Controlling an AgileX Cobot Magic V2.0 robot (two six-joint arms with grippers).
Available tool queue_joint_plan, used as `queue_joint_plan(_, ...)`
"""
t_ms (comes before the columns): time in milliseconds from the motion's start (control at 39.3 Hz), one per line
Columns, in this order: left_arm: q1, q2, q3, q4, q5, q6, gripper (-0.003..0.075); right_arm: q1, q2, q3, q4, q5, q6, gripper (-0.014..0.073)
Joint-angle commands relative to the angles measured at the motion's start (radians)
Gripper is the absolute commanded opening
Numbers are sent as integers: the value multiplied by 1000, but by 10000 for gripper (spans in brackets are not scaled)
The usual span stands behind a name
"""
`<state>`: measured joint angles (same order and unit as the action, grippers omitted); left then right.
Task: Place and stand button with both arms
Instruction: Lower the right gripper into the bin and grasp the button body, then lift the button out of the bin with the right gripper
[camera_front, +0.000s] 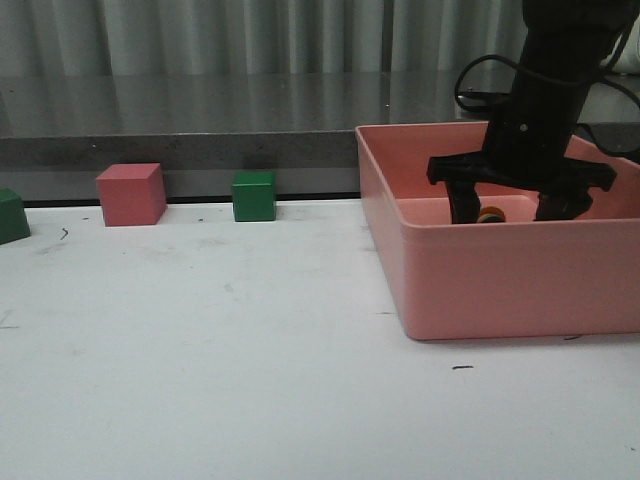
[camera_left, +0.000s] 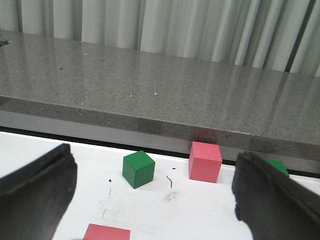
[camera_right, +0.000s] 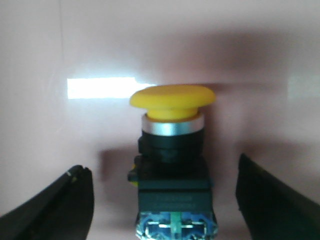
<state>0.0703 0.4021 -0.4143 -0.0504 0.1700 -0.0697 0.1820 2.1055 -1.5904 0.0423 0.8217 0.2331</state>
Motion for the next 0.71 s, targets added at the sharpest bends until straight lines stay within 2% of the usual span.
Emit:
queue_joint_plan(0,1,13,-34,1,-89,0,597,-7,-47,-32,-12,-15,-3,451)
queue_joint_plan(102,1,13,-34,1,-89,0,597,-7,-49,-32,-11,-9,-3,325)
queue_joint_plan(203,1,13,-34,1,-89,0,597,-7,-66,-33,-11,4,-3,263)
queue_joint_plan(687,1,13,-34,1,-89,0,597,26,-314,-33,-6,52,-3,265)
